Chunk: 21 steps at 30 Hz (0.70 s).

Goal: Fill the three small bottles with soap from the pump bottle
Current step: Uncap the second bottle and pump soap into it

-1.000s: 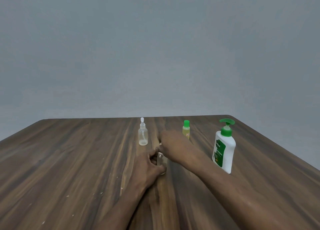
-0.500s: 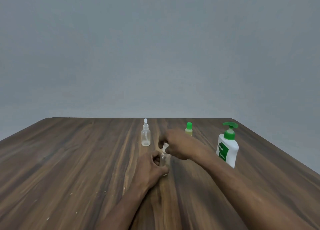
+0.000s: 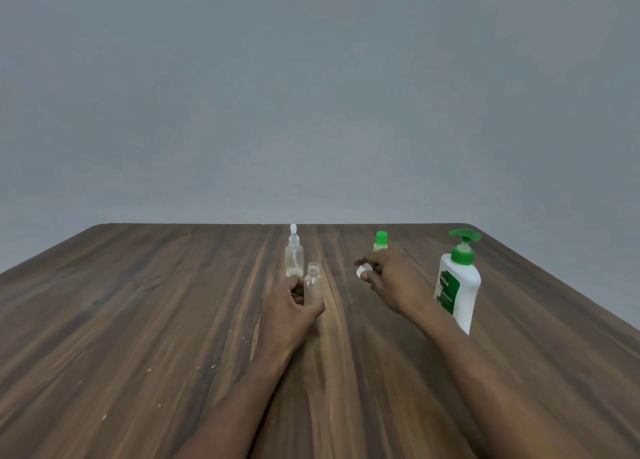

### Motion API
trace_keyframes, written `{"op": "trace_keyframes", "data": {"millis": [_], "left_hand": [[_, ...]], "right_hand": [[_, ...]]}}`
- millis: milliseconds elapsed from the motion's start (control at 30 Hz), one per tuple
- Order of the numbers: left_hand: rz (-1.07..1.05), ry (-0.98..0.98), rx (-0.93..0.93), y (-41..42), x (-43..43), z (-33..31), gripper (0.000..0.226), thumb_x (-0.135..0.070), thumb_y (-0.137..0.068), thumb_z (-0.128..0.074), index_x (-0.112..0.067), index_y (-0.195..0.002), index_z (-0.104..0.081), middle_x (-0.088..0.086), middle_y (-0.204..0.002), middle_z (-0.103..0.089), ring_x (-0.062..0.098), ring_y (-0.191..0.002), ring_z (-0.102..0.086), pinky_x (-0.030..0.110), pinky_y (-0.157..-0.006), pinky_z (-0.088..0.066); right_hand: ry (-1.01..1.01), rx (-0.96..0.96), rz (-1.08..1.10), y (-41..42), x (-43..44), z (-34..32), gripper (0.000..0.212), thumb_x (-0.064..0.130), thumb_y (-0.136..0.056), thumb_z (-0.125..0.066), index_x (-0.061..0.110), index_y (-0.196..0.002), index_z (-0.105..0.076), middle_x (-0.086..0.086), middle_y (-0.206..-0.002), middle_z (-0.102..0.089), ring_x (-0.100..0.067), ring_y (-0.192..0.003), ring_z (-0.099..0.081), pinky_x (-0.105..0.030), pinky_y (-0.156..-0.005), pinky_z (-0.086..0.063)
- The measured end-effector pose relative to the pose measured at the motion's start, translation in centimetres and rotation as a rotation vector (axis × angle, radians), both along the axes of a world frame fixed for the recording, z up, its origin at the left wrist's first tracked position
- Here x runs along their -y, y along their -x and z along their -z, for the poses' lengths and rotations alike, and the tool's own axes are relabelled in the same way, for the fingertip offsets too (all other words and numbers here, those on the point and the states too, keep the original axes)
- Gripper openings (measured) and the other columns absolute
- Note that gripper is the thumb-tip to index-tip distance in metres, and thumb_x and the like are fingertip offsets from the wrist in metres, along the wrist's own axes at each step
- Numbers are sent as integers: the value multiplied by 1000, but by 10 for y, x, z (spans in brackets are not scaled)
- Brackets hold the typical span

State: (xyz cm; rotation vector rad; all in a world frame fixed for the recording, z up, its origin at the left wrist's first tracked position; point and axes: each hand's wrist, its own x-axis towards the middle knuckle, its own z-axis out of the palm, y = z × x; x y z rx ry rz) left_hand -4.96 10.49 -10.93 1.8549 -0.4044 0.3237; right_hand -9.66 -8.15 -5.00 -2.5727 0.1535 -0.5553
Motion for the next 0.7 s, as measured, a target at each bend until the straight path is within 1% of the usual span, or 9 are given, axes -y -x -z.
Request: {"op": "trace_keyframes", "data": {"millis": [67,133,200,267,367,500,567,633,700], "left_hand": [[-20,-2,-5,-2,1,2,11,-29,-83,-75,-21,-79,-68,-6,-69,-70,5,-63,-66,18,-56,-51],[-36,-12,-6,-3,2,3,12,-29,-83,-75,-21,-77,-67,-6,-67,-70,4,-62,-65,14,-54,-47],[-45,-25,-6,-5,2,5,13,-29,-82,-76,-21,-77,-67,-6,-68,-70,5,-63,-65,18,-54,-49],[-45,-40,9,-5,2,6,13,-28,-82,-76,-20,-79,-67,-5,-69,-70,7,-64,-65,21,-56,-50],[-39,-52,37,-5,2,7,10,-24,-80,-77,-19,-82,-69,-5,-70,-70,6,-65,-65,16,-55,-48],[-33,-88,18,-5,2,6,11,-22,-76,-78,-20,-84,-71,-8,-72,-71,4,-66,-66,18,-60,-52],[-18,-89,6,-4,2,6,12,-21,-76,-78,-19,-86,-72,-8,-74,-72,3,-67,-67,17,-60,-53],[-8,-91,4,-2,3,4,12,-21,-76,-78,-19,-87,-72,-8,-75,-72,1,-68,-67,11,-58,-49],[-1,-88,-4,-1,3,3,11,-21,-77,-78,-18,-87,-72,-7,-74,-72,-1,-69,-66,8,-57,-47]], "right_hand": [[-35,-6,6,-3,5,25,27,12,-92,-63,19,-117,-70,1,-111,-71,-15,-102,-65,-19,-82,-46],[-41,8,6,-5,7,36,19,12,-90,-64,14,-108,-69,-1,-103,-71,-16,-95,-65,-25,-79,-47],[-53,23,-4,-8,5,36,13,8,-88,-64,6,-99,-69,-5,-94,-72,-18,-86,-64,-25,-72,-46],[-44,23,-22,-13,1,37,12,7,-86,-64,4,-96,-69,-7,-90,-72,-20,-84,-64,-32,-76,-49],[-11,-17,-33,-17,-1,42,17,16,-85,-64,4,-96,-69,-9,-89,-71,-22,-83,-65,-41,-78,-54],[6,8,-48,-18,-3,46,11,19,-81,-65,15,-89,-70,4,-78,-68,-12,-74,-62,-33,-68,-53],[20,8,-64,-20,-7,47,5,16,-80,-64,17,-82,-68,9,-71,-64,-9,-68,-58,-28,-59,-45],[46,-19,-67,-22,-10,48,4,12,-80,-65,12,-83,-68,6,-74,-64,-12,-70,-57,-26,-58,-38],[85,-31,-58,-24,-12,48,7,11,-80,-66,10,-87,-68,-2,-81,-68,-18,-77,-58,-30,-63,-39]]}}
